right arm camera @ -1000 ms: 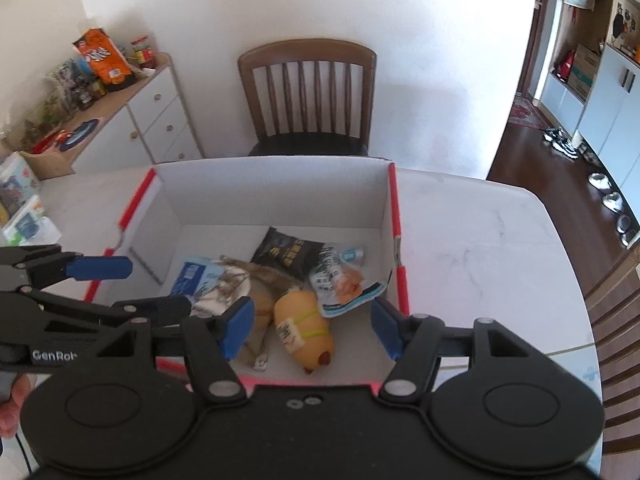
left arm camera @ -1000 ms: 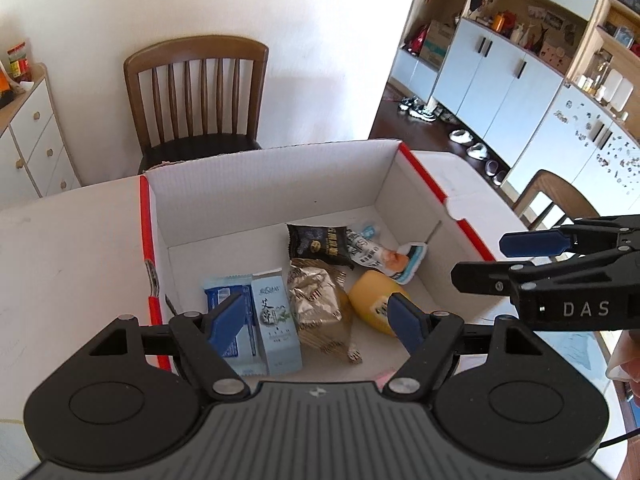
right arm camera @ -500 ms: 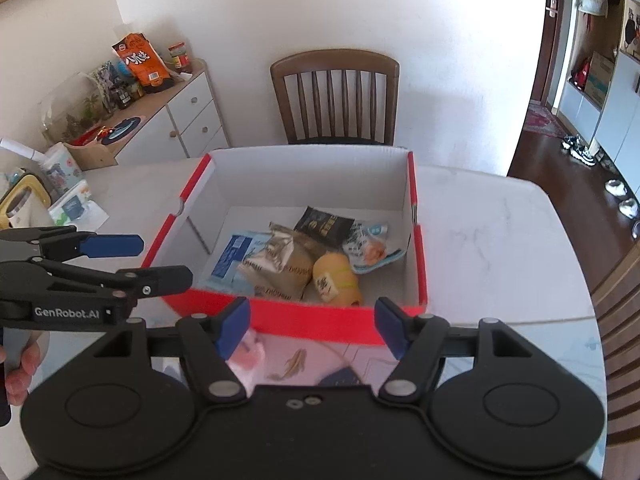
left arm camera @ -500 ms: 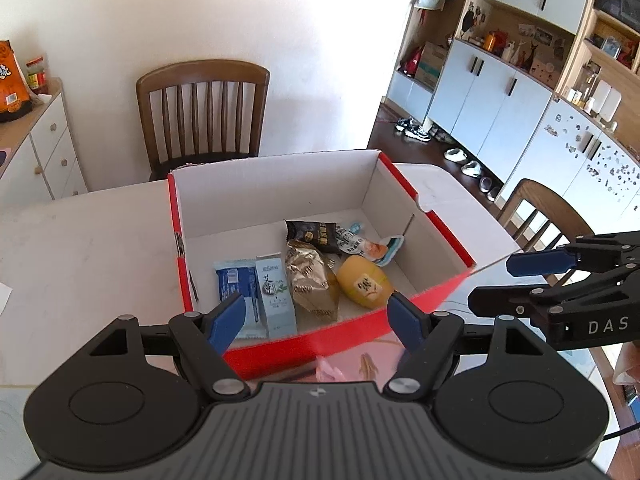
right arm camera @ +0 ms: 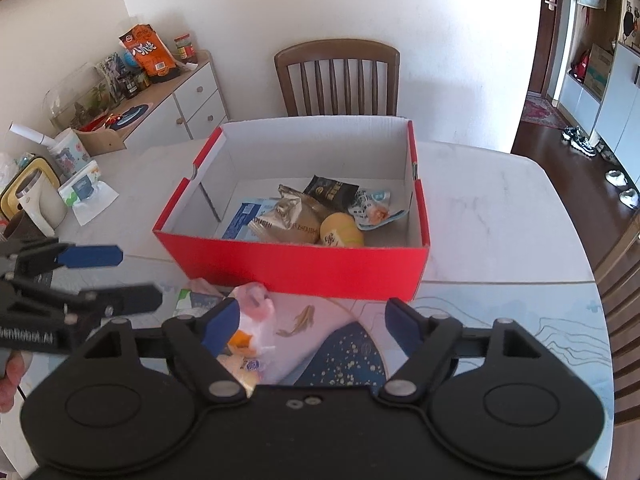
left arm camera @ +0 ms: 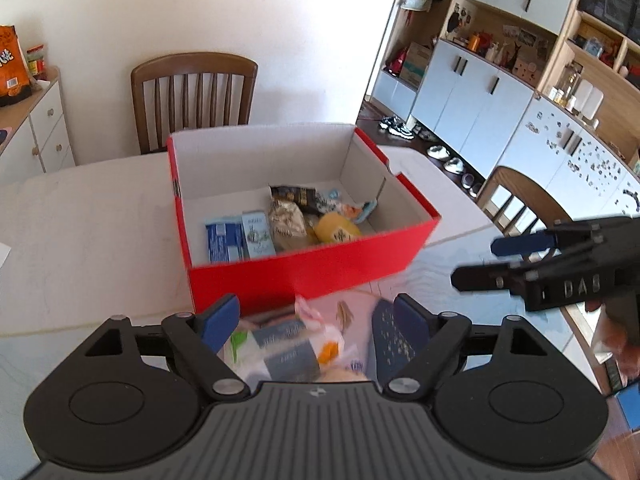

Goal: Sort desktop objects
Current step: 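Withdraw both tools from the box back toward the snack pile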

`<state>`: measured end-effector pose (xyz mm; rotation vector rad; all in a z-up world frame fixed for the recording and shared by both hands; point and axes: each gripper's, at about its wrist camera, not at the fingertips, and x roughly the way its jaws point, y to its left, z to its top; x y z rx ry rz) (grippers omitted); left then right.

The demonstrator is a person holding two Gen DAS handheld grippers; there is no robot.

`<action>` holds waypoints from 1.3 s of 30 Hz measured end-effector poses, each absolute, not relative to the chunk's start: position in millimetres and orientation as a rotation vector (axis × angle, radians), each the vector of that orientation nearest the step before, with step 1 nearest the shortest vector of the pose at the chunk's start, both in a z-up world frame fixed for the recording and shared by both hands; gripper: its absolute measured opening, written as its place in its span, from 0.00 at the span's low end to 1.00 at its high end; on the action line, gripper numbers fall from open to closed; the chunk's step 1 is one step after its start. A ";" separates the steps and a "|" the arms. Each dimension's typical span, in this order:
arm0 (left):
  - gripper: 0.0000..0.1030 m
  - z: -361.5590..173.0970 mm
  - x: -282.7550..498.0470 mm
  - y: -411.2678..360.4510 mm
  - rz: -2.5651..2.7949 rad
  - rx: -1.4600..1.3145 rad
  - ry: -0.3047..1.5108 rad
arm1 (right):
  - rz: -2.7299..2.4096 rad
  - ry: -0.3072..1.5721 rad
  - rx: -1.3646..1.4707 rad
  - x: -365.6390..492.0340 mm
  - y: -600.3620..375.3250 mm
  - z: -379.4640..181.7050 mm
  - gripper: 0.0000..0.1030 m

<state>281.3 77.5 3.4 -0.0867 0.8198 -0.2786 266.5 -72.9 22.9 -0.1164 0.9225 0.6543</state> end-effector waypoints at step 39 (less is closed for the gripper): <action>1.00 -99.4 200.1 63.7 -0.278 -0.033 0.986 | 0.673 1.069 -0.099 213.4 -36.1 -49.1 0.90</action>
